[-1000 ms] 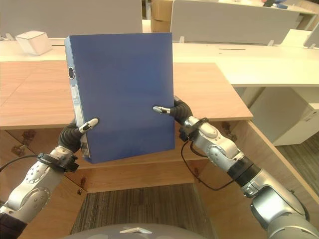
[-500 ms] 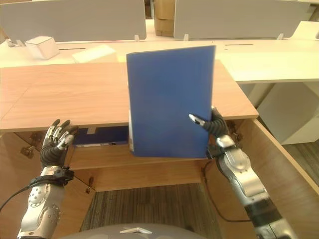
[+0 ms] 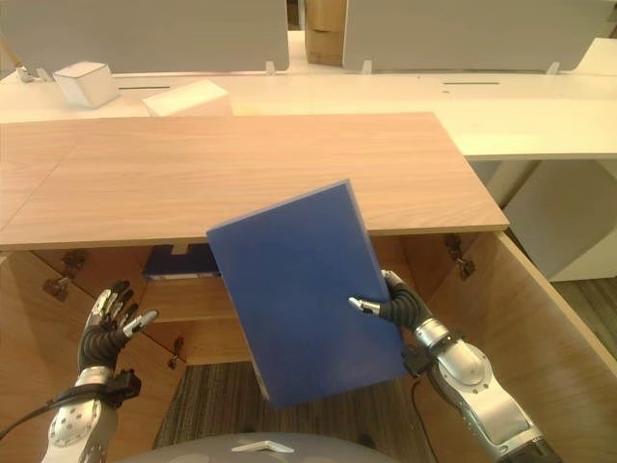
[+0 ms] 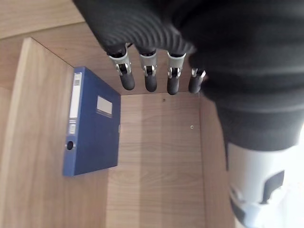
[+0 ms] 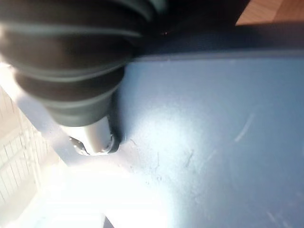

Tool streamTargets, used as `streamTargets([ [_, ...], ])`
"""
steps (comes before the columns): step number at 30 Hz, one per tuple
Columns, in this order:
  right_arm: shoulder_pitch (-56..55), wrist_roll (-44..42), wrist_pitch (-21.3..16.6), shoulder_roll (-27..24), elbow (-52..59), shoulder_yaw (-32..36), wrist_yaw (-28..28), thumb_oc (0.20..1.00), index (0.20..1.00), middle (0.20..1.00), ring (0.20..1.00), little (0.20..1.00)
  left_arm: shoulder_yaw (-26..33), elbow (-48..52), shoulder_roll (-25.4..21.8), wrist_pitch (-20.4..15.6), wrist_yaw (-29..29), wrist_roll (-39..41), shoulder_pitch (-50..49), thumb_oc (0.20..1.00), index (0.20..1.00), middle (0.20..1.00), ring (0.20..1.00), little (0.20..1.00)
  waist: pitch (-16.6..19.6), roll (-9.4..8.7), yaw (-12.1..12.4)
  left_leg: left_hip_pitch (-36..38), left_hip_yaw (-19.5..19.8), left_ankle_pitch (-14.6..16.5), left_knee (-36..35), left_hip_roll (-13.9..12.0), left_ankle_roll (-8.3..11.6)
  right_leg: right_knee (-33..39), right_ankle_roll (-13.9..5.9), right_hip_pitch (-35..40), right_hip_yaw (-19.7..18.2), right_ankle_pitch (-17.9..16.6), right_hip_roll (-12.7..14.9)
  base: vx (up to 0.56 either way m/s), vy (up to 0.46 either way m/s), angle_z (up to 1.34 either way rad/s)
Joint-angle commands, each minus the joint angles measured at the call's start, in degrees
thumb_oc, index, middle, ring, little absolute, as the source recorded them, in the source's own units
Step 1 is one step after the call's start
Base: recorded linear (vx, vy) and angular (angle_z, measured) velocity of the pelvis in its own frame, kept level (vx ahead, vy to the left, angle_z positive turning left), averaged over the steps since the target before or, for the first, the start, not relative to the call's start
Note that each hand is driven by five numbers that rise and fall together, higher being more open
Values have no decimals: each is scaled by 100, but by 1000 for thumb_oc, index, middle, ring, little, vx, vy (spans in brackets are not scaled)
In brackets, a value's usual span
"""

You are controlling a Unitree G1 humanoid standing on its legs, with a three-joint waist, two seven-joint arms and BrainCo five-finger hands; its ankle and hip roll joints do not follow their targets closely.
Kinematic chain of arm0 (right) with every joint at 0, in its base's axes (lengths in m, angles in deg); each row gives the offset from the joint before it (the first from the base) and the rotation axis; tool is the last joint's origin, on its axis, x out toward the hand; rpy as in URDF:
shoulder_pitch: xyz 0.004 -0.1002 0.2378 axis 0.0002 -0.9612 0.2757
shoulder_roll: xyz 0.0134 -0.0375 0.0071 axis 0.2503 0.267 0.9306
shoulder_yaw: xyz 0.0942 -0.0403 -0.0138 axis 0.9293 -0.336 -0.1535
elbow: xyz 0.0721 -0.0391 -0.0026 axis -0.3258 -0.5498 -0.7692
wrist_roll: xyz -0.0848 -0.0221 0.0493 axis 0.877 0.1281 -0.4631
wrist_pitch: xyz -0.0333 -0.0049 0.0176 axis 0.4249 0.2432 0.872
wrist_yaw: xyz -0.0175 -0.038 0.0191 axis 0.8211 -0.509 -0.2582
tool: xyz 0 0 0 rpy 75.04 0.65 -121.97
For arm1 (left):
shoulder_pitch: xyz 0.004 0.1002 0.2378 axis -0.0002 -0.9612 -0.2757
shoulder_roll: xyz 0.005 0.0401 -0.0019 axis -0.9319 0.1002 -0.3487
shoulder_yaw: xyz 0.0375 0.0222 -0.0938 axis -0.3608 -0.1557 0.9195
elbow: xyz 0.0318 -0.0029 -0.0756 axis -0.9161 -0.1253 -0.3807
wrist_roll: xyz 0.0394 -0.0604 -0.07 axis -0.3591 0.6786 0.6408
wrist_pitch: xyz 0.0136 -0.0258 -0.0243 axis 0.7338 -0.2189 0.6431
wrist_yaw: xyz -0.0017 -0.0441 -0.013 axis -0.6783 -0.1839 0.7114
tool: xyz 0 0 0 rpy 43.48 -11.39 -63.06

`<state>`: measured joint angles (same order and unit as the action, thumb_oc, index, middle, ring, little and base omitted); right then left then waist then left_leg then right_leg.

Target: Put the empty folder in the office cabinet

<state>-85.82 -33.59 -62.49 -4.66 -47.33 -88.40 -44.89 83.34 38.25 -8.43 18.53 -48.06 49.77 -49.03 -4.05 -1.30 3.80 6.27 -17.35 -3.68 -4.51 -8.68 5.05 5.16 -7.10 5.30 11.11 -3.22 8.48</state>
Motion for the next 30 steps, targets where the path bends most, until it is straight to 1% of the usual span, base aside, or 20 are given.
streamTargets([
  [1,443,647,-522,-399,518,140,162,200,200,200,200,200,-56,130,-598,-474,12,-371,317,1000,1000,1000,1000,1000,-112,-155,117,24,622,295,-49,-335,301,-69,-514,6,51,-194,776,-30,-7,13],
  [3,461,1076,-651,-639,638,-11,233,200,200,200,200,200,-164,89,-668,-508,2,-438,201,1000,1000,1000,1000,1000,-171,-142,142,-15,657,282,-49,-329,299,-72,-529,-6,70,-198,788,-39,-6,13],
  [5,522,1436,-751,-890,697,-174,341,200,200,200,200,200,-275,43,-758,-562,85,-513,91,1000,1000,1000,1000,1000,-313,-128,178,-88,699,242,-49,-325,297,-88,-549,-58,91,-220,803,-115,-8,5],
  [6,684,1826,-872,-1171,824,-373,496,200,200,200,200,200,-392,36,-885,-668,229,-610,63,1000,1000,1000,1000,1000,-519,-112,235,-222,750,191,-41,-323,300,-114,-569,-172,107,-250,819,-209,-22,8],
  [8,953,2205,-966,-1413,801,-683,726,200,200,200,200,200,-597,-12,-1016,-763,396,-685,106,1000,1000,1000,1000,1000,-810,-62,283,-425,814,107,6,-304,289,-222,-576,-377,107,-272,846,-253,-19,14],
  [10,1211,2387,-981,-1533,808,-927,871,200,200,200,200,200,-801,-33,-1187,-804,527,-734,187,1000,1000,1000,1000,1000,-1046,-18,315,-595,857,29,37,-286,281,-313,-575,-565,99,-304,878,-187,-7,6],
  [11,1211,2387,-981,-1533,808,-927,871,200,200,200,200,200,-801,-33,-1187,-804,527,-734,187,1000,1000,1000,1000,1000,-1046,-18,315,-595,857,29,37,-286,281,-313,-575,-565,99,-304,878,-145,1,1],
  [14,1725,2643,-955,-1498,597,-1416,1129,200,200,200,200,200,-1151,-232,-1352,-882,810,-880,469,1000,1000,1000,1000,1000,-1375,82,359,-941,921,-121,63,-269,274,-438,-586,-928,74,-375,940,-176,19,0],
  [15,1864,2680,-944,-1438,470,-1540,1200,200,200,200,200,200,-1256,-292,-1366,-885,885,-897,557,1000,1000,1000,1000,1000,-1452,108,356,-1054,933,-160,70,-264,273,-460,-596,-1059,67,-413,967,-232,57,7],
  [16,2051,2769,-854,-1269,159,-1757,1360,200,200,200,200,200,-1476,-522,-1368,-863,1001,-918,684,1000,1000,1000,1000,1000,-1580,161,354,-1311,930,-250,66,-248,272,-482,-602,-1326,62,-486,1007,-163,46,8],
  [18,2154,2796,-822,-1160,-13,-1831,1433,200,200,200,200,200,-1535,-628,-1341,-855,1039,-918,760,1000,1000,1000,1000,1000,-1592,155,357,-1420,937,-278,67,-233,265,-477,-598,-1419,52,-513,1009,-111,26,6],
  [21,2366,2746,-710,-777,-516,-1910,1609,200,200,200,200,200,-1679,-1048,-1235,-805,1092,-888,954,1000,1000,1000,1000,1000,-1669,159,364,-1626,936,-310,57,-210,261,-442,-614,-1599,58,-590,1045,-66,29,2],
  [22,2366,2746,-710,-777,-516,-1910,1609,200,200,200,200,200,-1679,-1048,-1235,-805,1092,-888,954,1000,1000,1000,1000,1000,-1669,159,364,-1626,936,-310,57,-210,261,-442,-614,-1599,58,-590,1045,-30,30,0],
  [24,2587,2707,-642,-478,-894,-1902,1799,200,200,200,200,200,-1720,-1471,-1127,-769,1160,-920,1081,1000,1000,1000,1000,1000,-1705,132,394,-1768,947,-297,95,-192,254,-384,-630,-1680,52,-650,1089,-21,38,-1],
  [25,2604,2681,-618,-356,-1021,-1851,1867,200,200,200,200,200,-1697,-1584,-1092,-752,1163,-897,1109,1000,1000,1000,1000,1000,-1704,117,408,-1821,958,-290,124,-176,249,-358,-629,-1692,58,-665,1105,-10,84,1],
  [26,2683,2425,-525,24,-1468,-1691,2037,200,200,200,200,200,-1679,-1991,-993,-691,1226,-873,1231,1000,1000,1000,1000,1000,-1693,99,456,-1911,996,-232,208,-119,223,-306,-647,-1708,61,-711,1145,-2,62,1],
  [27,2683,2425,-525,24,-1468,-1691,2037,200,200,200,200,200,-1679,-1991,-993,-691,1226,-873,1231,1000,1000,1000,1000,1000,-1693,99,456,-1911,996,-232,208,-119,223,-306,-647,-1708,61,-711,1145,4,82,3],
  [28,2740,2279,-494,204,-1743,-1582,2157,200,200,200,200,200,-1678,-2199,-972,-677,1246,-901,1299,1000,1000,1000,1000,1000,-1686,85,494,-1973,1012,-183,277,-64,199,-274,-659,-1710,64,-740,1190,8,71,4],
  [29,2826,2133,-463,371,-2003,-1466,2282,200,200,200,200,200,-1683,-2413,-970,-658,1272,-906,1416,1000,1000,1000,1000,1000,-1687,62,524,-2061,1028,-129,376,3,172,-245,-679,-1707,87,-770,1232,0,153,8],
  [30,3076,1724,-370,779,-2680,-1090,2623,200,200,200,200,200,-1748,-2774,-1005,-639,1340,-982,1639,1000,1000,1000,1000,1000,-1675,56,624,-2270,1084,-18,589,165,108,-204,-723,-1730,133,-841,1355,-1,128,9],
])
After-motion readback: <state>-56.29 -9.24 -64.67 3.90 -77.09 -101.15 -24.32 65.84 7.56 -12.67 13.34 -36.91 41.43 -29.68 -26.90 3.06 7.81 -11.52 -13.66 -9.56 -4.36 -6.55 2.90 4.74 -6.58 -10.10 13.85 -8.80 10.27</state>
